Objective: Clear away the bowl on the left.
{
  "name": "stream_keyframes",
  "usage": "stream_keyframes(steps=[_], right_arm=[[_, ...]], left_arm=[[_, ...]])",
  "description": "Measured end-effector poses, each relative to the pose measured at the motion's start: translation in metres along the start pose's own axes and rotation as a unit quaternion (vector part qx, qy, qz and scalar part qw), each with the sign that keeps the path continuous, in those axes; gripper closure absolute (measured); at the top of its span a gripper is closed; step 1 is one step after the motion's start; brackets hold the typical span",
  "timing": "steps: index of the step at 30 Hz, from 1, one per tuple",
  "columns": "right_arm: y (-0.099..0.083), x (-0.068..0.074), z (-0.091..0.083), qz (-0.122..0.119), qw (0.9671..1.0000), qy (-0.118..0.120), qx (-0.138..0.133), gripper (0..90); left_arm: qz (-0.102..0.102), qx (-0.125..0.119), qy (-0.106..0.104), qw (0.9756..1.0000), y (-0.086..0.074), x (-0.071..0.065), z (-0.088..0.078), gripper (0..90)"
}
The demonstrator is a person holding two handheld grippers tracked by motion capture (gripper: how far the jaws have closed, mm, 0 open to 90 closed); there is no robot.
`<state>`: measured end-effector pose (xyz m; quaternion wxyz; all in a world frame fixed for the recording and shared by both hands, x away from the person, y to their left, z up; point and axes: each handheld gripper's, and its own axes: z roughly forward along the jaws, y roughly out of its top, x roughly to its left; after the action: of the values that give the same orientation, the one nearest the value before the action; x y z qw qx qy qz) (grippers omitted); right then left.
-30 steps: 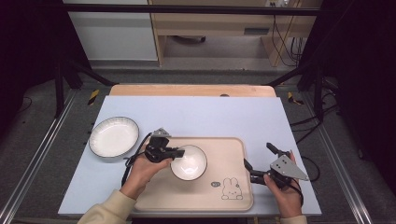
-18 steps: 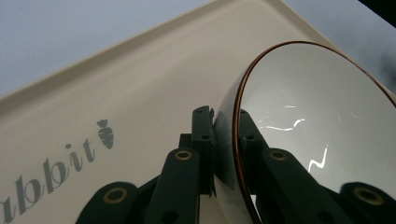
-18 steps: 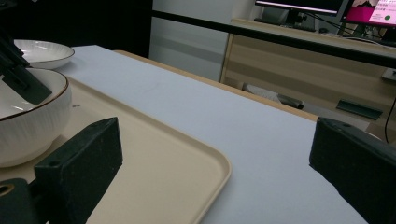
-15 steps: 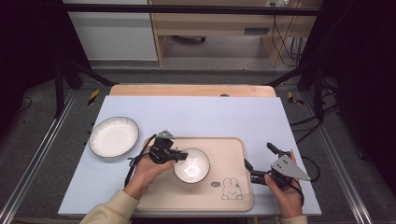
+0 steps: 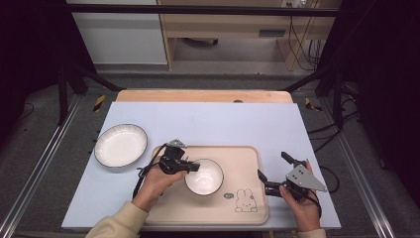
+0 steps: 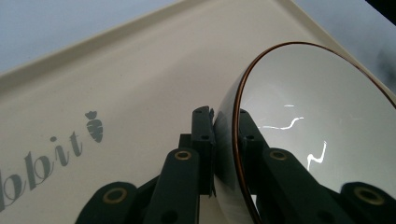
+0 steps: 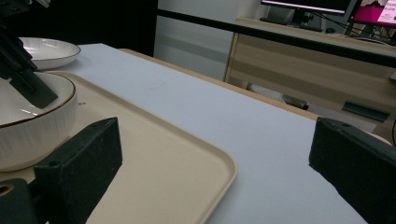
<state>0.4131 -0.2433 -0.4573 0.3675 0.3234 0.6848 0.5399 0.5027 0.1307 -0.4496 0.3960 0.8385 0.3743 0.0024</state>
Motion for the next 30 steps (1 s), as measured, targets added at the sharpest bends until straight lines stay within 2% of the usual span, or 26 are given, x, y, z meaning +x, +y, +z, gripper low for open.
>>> stream_keyframes(steps=[1,4,12,17,22,26,27,28,30], right_arm=[[-0.0001,0.0000,0.0003,0.000,1.0000,0.000,0.000,2.8],[-0.0006,-0.0001,0.0014,0.002,1.0000,0.000,0.001,2.8],[-0.0018,-0.0010,0.0032,0.005,1.0000,0.000,0.001,2.9],[-0.0018,-0.0003,0.0027,0.006,1.0000,-0.003,0.003,3.0],[-0.0017,-0.0008,0.0019,0.013,0.9999,-0.007,0.000,3.0],[-0.0023,-0.0016,0.0020,0.015,0.9999,-0.007,0.001,3.0],[-0.0024,-0.0017,0.0020,0.015,0.9999,-0.007,0.002,3.0],[-0.0027,-0.0019,0.0021,0.016,0.9998,-0.009,0.003,2.9],[-0.0027,-0.0021,0.0020,0.017,0.9998,-0.010,0.004,2.9]], left_arm=[[-0.003,-0.002,0.000,1.0000,0.0000,-0.0002,0.0006,81.3],[0.008,0.003,0.013,0.9999,0.0007,-0.0001,0.0021,81.4],[0.009,-0.001,0.014,0.9999,0.0006,-0.0006,0.0028,81.4],[0.040,0.004,0.034,0.9986,0.0009,-0.0054,0.0027,81.9],[0.039,0.003,0.033,0.9987,0.0010,-0.0057,0.0030,82.0],[0.047,0.002,0.032,0.9984,0.0009,-0.0055,0.0032,81.8],[0.052,0.004,0.033,0.9981,0.0008,-0.0059,0.0037,80.5],[0.055,0.003,0.038,0.9978,0.0004,-0.0071,0.0041,75.2],[0.068,-0.005,0.053,0.9963,0.0003,-0.0093,0.0034,73.3]])
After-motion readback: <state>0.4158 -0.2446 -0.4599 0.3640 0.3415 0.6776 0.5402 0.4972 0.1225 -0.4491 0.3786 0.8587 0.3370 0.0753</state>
